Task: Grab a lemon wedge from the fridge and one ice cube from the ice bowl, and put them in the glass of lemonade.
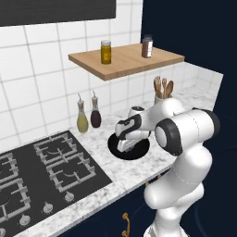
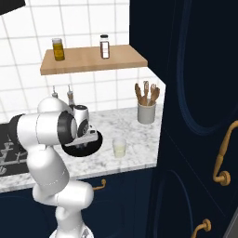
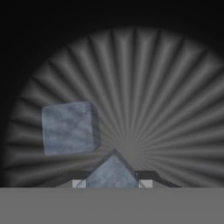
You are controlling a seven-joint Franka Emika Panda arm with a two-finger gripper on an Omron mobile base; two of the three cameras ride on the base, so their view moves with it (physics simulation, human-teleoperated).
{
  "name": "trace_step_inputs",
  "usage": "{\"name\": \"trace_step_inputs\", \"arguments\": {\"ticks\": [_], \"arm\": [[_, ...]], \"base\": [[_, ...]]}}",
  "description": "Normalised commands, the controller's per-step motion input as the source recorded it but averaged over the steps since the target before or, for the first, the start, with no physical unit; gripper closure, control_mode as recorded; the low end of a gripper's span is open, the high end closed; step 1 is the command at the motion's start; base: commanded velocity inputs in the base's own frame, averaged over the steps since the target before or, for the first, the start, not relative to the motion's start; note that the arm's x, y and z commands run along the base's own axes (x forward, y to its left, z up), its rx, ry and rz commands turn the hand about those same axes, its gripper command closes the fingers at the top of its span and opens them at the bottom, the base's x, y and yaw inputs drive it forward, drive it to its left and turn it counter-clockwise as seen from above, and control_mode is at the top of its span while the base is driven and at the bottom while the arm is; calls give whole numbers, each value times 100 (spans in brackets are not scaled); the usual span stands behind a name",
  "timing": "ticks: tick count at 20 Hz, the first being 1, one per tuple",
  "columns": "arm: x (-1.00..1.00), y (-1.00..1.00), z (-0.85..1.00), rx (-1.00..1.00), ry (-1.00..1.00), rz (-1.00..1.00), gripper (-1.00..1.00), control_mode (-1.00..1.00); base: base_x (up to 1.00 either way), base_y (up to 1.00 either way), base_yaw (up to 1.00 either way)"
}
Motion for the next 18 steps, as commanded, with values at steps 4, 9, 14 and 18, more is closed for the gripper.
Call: {"name": "trace_step_inputs", "arguments": {"ticks": [4, 9, 14, 18], "arm": [[0, 0, 0, 0, 0, 0, 100, -100], [-7, 0, 43, 4, -9, 0, 100, -100], [-9, -7, 36, 7, -11, 0, 100, -100], [-1, -5, 13, 2, -4, 0, 100, -100]], "base": [[0, 0, 0], [0, 0, 0], [0, 0, 0], [0, 0, 0]]}}
